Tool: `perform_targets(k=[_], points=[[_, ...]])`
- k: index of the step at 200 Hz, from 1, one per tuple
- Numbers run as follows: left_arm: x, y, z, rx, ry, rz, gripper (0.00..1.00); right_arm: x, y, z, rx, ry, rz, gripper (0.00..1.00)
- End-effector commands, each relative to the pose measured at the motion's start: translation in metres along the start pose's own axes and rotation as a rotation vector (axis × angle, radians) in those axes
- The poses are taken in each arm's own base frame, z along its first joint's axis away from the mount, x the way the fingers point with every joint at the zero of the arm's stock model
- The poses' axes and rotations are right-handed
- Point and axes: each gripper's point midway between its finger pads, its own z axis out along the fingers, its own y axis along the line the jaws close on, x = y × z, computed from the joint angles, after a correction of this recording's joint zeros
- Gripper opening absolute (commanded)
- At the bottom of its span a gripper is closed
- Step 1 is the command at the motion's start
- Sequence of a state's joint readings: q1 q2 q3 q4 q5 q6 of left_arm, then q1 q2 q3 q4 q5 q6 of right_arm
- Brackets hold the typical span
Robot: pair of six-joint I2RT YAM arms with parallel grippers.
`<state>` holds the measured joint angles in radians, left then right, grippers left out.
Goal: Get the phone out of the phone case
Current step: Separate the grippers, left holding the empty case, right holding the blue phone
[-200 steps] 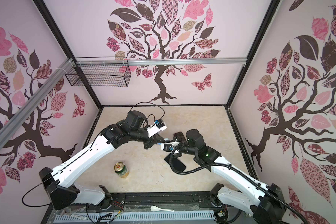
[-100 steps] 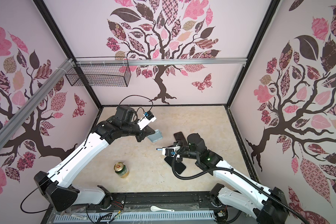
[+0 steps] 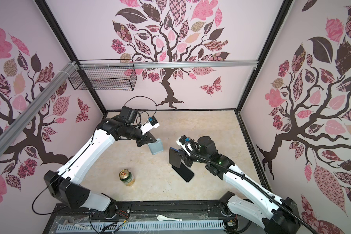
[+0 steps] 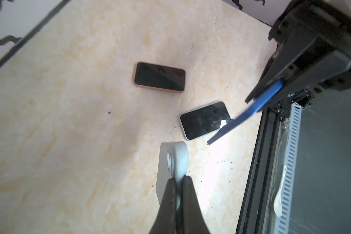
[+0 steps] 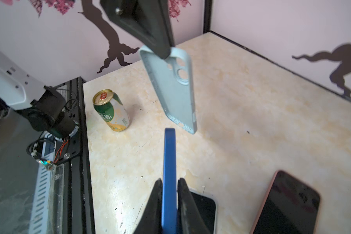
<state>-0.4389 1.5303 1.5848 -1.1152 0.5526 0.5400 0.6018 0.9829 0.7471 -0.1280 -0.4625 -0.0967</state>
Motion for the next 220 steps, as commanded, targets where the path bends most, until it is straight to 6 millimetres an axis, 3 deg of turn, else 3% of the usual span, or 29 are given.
perform_targets(k=[1,35,70,101,163,208,220], points=[[0.006,-0.005,0.008,0.082,0.059,0.037,0.0,-0.01,-0.022,-0.01,0.112,-0.023,0.216,0.0],[0.008,0.006,0.021,0.149,0.074,0.03,0.0,-0.003,-0.028,-0.016,0.162,-0.065,0.325,0.0],[0.013,0.033,0.021,0.182,0.031,-0.029,0.0,-0.005,-0.037,-0.024,0.226,-0.104,0.396,0.0],[0.022,0.05,0.03,0.214,0.058,-0.047,0.0,0.0,-0.036,-0.023,0.221,-0.078,0.362,0.0],[0.012,0.08,0.056,0.228,0.048,-0.034,0.0,0.009,-0.04,-0.021,0.246,-0.071,0.352,0.0],[0.018,0.104,0.073,0.183,0.101,-0.003,0.0,0.019,-0.038,-0.021,0.238,-0.048,0.349,0.0],[0.017,0.11,0.076,0.174,0.104,-0.002,0.07,0.021,-0.038,-0.02,0.234,-0.04,0.349,0.0]])
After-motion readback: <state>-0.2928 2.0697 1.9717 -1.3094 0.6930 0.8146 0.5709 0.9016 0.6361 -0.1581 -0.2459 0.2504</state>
